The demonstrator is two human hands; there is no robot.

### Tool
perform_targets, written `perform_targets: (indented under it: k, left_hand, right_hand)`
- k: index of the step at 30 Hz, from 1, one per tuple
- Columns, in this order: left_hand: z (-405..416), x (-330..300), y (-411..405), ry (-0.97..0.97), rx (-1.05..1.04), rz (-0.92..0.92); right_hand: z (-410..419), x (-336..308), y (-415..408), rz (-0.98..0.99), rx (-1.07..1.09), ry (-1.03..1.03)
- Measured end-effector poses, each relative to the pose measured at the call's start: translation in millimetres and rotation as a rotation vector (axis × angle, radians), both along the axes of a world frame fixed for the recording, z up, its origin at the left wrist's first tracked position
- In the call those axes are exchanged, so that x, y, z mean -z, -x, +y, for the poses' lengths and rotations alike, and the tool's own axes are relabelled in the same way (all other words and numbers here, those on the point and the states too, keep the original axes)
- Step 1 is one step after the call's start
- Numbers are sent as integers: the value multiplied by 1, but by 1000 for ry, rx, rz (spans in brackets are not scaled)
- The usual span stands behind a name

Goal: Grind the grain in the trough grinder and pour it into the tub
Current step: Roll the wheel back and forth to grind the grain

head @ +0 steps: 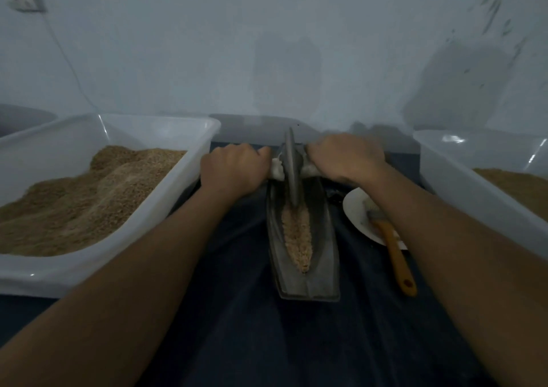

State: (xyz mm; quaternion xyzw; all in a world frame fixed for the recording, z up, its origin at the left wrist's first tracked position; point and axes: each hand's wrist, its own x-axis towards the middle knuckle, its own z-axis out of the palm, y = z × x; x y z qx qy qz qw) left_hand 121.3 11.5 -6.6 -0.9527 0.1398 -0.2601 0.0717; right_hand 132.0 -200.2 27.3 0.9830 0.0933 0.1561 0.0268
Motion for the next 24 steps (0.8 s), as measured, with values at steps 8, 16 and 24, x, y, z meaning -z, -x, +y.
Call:
perform_targets:
  k: [8,16,24]
  left_hand:
    - [3,10,40,-82,11,-128]
    - [11,10,105,205,20,-71]
    - [5,10,65,-107,74,-164]
  right_hand:
    - [4,13,51,-184,-9,72]
    - [5,29,118,-455,-78,128]
    - [-1,30,83,-322,-9,57]
